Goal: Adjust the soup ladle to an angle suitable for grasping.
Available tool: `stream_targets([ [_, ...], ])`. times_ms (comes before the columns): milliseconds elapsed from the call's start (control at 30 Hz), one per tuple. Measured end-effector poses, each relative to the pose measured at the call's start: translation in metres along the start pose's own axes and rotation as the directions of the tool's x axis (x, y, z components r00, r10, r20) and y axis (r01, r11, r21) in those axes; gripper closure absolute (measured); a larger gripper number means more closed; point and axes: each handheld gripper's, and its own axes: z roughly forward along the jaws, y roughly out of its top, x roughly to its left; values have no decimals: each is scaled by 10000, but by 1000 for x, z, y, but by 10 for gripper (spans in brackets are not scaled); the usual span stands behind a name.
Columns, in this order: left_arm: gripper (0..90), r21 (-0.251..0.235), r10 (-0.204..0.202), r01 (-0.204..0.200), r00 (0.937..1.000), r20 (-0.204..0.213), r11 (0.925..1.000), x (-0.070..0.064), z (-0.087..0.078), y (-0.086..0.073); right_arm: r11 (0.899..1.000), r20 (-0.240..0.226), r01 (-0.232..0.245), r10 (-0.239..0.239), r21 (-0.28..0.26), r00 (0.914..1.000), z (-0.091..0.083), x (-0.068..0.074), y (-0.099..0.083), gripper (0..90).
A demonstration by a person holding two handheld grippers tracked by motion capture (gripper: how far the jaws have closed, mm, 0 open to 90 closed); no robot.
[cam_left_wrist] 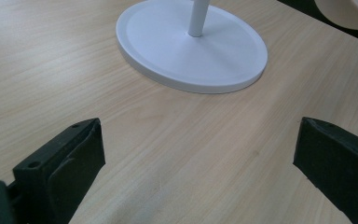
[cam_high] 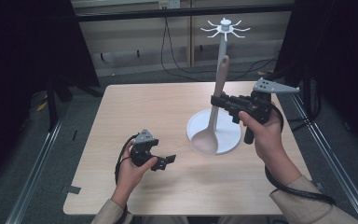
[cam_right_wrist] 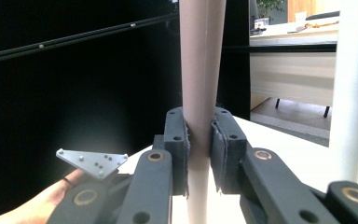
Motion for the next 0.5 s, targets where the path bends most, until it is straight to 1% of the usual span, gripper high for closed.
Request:
stream_targets([
  [33, 17, 0, -2, 2, 10000, 0, 10000, 0, 0, 0, 10000, -23, -53, 53, -9, 10000, 0, 0, 1, 785],
  [500, 17, 40, 66, -66, 10000, 55, 10000, -1, 1, 0, 9997, 22, 1, -1, -230, 10000, 0, -7, 18, 784],
])
